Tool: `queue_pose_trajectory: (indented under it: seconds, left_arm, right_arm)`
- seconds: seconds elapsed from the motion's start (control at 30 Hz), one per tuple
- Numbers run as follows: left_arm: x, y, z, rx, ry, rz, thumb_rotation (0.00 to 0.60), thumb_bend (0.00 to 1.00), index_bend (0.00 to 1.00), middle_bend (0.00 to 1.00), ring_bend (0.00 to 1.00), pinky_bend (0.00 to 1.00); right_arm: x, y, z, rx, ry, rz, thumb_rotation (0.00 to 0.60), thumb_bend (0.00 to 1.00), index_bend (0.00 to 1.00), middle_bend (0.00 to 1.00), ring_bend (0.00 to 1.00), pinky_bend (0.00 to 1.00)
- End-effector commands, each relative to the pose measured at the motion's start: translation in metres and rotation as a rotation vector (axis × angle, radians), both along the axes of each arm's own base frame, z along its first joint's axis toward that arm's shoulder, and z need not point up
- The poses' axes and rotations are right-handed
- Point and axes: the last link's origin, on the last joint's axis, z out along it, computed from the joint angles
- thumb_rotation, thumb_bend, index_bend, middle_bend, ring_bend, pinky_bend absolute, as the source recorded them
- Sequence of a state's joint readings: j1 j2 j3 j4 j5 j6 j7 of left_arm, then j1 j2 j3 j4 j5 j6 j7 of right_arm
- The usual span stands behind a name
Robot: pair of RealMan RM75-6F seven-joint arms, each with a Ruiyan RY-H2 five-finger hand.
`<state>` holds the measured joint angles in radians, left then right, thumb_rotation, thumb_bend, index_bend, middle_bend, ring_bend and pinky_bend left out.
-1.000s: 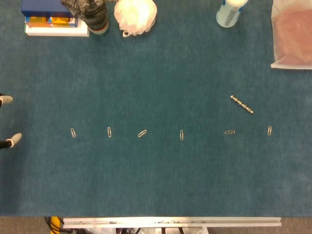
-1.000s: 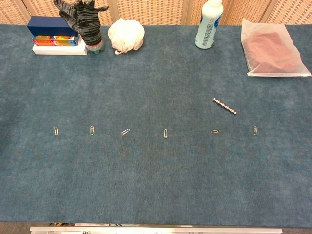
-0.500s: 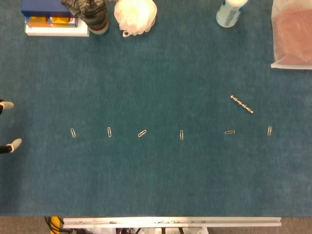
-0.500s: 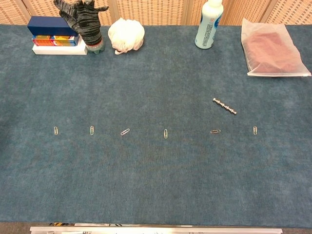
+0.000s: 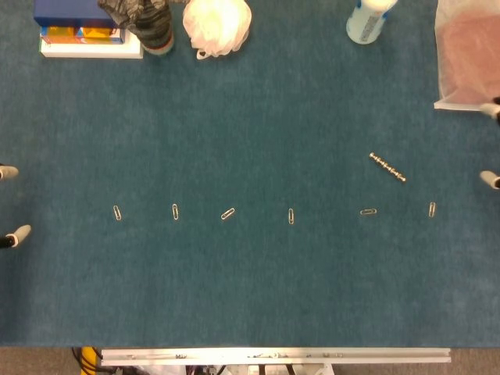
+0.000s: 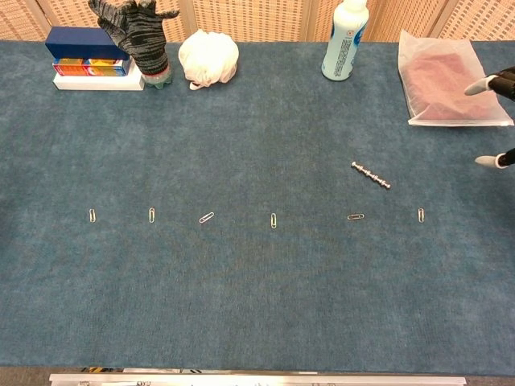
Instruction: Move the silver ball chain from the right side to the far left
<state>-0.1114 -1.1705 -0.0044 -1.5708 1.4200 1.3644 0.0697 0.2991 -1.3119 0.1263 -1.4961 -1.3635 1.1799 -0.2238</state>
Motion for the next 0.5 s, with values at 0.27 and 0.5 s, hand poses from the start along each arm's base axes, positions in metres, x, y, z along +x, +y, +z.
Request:
queue_pose_trajectory:
  seconds: [0.27,0.5]
  left_arm:
    - [-0.004,-0.005,0.000,0.003,-0.006,0.010,0.600,0.02,0.27,0.26,0.28,0.32]
    - [-0.007,-0.005,-0.002,-0.002,-0.015,0.017,0.600,0.02,0.27,0.26,0.28,0.32]
  right_arm:
    - [0.020,-0.013,-0.028,0.074,-0.007,0.051,0.600,0.00,0.24,0.15,0.06,0.18]
    - [0.033,-0.021,-0.046,0.115,-0.008,0.077,0.600,0.00,0.24,0.14,0.04,0.17]
